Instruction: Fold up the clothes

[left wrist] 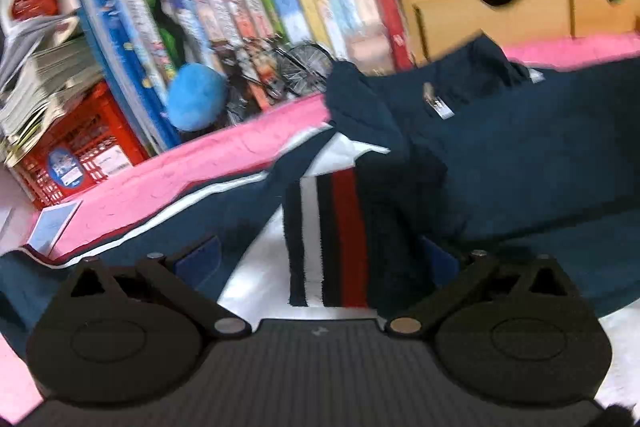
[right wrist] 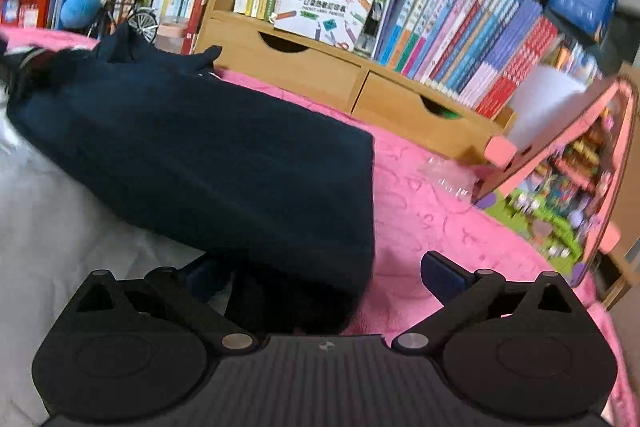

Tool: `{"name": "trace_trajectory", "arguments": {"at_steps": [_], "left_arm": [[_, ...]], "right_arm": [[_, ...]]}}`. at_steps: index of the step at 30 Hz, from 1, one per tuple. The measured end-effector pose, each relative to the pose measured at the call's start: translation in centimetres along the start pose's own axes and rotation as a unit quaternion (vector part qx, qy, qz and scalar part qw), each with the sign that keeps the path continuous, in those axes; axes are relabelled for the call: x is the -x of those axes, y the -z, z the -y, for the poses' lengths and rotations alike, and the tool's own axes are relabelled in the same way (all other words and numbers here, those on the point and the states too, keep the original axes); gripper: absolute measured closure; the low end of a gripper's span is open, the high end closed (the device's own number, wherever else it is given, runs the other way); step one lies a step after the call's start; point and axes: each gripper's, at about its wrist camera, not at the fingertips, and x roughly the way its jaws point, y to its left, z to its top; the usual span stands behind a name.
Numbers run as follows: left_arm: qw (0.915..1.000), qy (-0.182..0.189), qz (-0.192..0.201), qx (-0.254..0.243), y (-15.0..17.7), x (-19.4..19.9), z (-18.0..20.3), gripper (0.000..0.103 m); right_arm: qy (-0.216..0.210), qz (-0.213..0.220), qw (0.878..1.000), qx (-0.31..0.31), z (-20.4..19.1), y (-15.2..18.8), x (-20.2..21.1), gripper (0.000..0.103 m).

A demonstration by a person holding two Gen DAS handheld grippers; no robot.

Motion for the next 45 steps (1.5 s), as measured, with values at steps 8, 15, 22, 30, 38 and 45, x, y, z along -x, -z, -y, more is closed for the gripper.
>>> {"name": "trace_trajectory", "arguments": {"at_steps": [8, 15, 22, 30, 38, 45], "left_arm": [[0.9940, -0.097, -0.046, 0.019, 1.0, -0.2, -6.0, 0.000], [0.9957, -0.082, -0.001, 0.044, -0.3, 2.9, -5.8, 0.000], [0.9940, -0.096, -0.042, 0.031, 1.1, -0.2, -4.9, 0.000], [0.9949, -0.088, -0.010, 0.048, 3.1, -0.5, -5.4, 0.000], [0.9949, -0.070, -0.013, 0.072, 3.2, -0.5, -6.2, 0.000], [0.9941, -0.053, -0.016, 0.093, 3.3, -0.5, -6.8, 0.000]], "right_arm": [[-0.068, -0.030, 0.994, -0.079, 2.8, 0.3, -1.4, 0.000], [-0.077, -0.034, 0.992, -0.092, 3.1, 0.5, -1.6, 0.000], [-0.061, -0.010, 0.992, -0.111, 3.8, 0.8, -0.9, 0.000], [-0.100, -0.033, 0.981, -0.166, 5.9, 1.3, -2.1, 0.000], [-0.130, -0.003, 0.991, -0.040, -0.2, -0.3, 2.1, 0.000], [-0.060, 0.014, 0.996, 0.071, -4.3, -1.3, -0.2, 0.000]]}}
